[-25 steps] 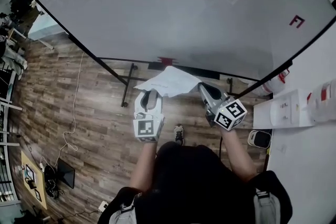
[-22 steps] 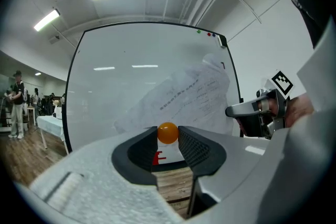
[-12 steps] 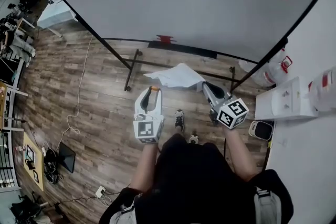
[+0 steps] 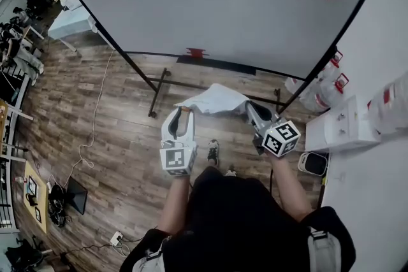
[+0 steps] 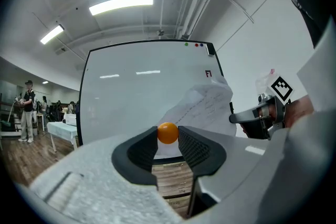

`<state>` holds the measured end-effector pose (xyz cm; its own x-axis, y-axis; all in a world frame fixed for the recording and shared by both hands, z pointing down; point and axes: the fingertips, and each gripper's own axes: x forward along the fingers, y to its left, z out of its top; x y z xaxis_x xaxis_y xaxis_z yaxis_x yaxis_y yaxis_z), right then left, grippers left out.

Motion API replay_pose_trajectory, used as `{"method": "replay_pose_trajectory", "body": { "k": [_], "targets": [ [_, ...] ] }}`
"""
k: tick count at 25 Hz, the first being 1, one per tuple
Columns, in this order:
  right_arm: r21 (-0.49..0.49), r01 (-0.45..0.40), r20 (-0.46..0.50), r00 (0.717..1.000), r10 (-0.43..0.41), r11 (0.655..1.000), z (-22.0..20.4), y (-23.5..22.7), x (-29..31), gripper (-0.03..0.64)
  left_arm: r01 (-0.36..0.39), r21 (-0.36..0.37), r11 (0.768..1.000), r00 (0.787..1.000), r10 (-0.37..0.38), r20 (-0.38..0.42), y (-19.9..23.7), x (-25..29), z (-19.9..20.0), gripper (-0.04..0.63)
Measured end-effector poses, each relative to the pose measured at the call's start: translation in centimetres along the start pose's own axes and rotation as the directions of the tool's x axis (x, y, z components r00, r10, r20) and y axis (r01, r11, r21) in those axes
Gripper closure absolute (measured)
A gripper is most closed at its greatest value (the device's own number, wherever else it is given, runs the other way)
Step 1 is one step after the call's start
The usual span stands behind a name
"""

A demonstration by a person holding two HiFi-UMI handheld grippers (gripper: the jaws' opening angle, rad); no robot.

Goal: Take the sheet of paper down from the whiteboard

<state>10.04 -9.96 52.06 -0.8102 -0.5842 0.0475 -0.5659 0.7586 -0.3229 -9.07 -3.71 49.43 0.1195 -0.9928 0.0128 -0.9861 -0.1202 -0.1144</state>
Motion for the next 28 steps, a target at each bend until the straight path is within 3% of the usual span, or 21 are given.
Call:
{"method": "replay_pose_trajectory", "body": {
  "k": [28],
  "targets": [
    [0.031, -0.005, -0.008, 1.000, 0.005, 1.000, -0.42, 0.17, -0.68, 0.613, -0.007, 0.021, 1.000, 1.000, 0.007, 0.010, 0.06, -0.29, 0.87, 0.462]
  ]
}}
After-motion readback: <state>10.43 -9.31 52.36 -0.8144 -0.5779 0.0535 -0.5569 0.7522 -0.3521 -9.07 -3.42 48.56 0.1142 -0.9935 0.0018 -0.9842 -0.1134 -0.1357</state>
